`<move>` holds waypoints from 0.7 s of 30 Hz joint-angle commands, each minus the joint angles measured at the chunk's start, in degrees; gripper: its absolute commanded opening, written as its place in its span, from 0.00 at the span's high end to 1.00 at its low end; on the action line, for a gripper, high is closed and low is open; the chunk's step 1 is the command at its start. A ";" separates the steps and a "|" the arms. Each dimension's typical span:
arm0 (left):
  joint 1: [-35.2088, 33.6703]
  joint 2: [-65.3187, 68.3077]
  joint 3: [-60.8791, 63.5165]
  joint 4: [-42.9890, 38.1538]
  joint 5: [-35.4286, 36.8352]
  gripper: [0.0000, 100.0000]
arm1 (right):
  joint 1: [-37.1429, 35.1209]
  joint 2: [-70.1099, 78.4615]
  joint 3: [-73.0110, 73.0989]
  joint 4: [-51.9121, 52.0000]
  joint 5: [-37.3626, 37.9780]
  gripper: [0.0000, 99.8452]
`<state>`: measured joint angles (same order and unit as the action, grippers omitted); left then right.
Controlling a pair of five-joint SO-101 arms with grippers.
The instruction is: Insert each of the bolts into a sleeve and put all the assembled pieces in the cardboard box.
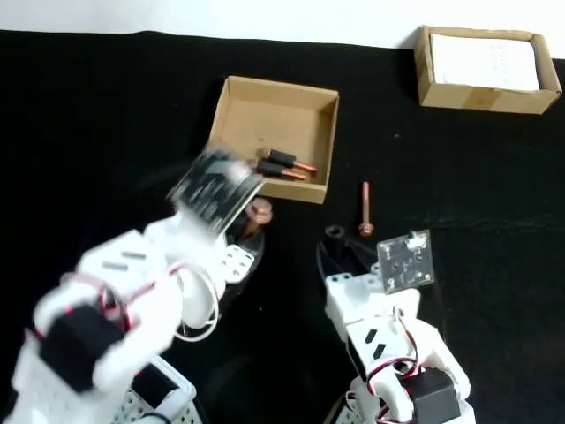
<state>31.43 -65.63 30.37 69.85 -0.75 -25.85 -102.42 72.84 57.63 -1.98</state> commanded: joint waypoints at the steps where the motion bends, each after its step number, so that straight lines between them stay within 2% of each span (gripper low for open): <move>1: -0.57 -9.71 15.69 -19.34 0.35 0.99 | -0.66 -0.40 -2.24 -4.70 1.58 0.99; 5: -0.75 -13.85 26.07 -29.98 0.35 0.99 | -0.66 -0.40 -2.15 -6.64 1.32 0.99; 14: -0.40 -13.67 32.40 -46.95 0.35 0.99 | -0.75 -0.40 10.51 -21.85 1.49 0.99; 21: -0.31 -3.56 27.65 -50.02 0.35 0.99 | -3.12 -0.40 19.74 -30.46 1.58 0.99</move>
<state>31.52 -73.10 62.37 21.67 -0.66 -27.60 -102.51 91.03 30.81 -1.01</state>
